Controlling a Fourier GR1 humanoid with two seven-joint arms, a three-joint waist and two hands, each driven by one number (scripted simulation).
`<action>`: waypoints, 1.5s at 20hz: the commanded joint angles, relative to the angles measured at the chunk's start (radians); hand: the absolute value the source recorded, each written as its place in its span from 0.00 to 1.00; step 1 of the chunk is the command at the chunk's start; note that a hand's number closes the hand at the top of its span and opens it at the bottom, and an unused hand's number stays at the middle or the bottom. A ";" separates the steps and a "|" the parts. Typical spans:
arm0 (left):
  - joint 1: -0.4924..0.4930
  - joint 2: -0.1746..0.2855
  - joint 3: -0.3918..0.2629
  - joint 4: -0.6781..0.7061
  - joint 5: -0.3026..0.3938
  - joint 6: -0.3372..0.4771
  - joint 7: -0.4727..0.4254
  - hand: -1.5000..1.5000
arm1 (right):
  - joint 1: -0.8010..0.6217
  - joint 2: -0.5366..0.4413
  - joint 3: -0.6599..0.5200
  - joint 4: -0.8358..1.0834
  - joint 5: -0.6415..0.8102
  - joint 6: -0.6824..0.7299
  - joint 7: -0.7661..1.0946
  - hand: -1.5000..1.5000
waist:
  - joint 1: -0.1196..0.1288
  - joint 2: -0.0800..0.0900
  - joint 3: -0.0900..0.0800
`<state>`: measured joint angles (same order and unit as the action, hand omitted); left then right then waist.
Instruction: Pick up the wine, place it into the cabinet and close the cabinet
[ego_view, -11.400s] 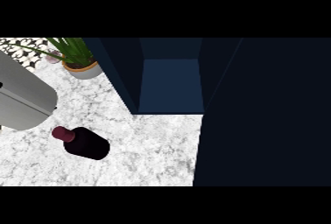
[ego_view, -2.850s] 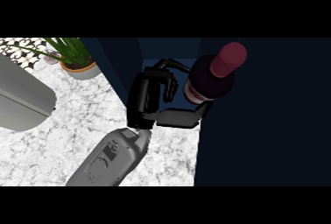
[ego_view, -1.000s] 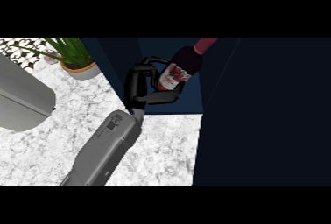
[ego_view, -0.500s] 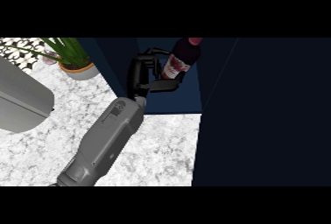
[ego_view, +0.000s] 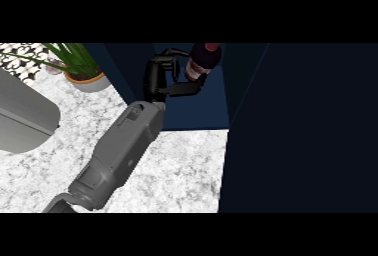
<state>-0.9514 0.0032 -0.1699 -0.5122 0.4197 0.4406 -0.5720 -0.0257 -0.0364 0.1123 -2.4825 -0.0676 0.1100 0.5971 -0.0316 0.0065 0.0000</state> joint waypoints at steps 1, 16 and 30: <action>-0.098 -0.003 -0.016 0.068 0.028 0.068 -0.017 1.00 | -0.005 -0.006 -0.005 -0.098 -0.079 0.000 0.058 0.00 | -0.017 0.002 0.000; -0.159 -0.003 0.164 0.284 0.116 -0.020 -0.152 1.00 | -0.029 0.020 0.014 -0.008 -0.044 0.014 0.014 0.00 | -0.030 0.013 -0.001; -0.209 -0.002 0.218 0.380 0.103 -0.050 -0.184 1.00 | -0.023 0.001 -0.032 -0.072 -0.100 0.023 0.050 0.00 | -0.041 0.016 0.000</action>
<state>-1.1502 0.0021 0.0370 -0.1587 0.5269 0.3589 -0.7412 -0.0760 -0.0218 0.1151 -2.4666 -0.0790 0.1270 0.6113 -0.0652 0.0195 0.0013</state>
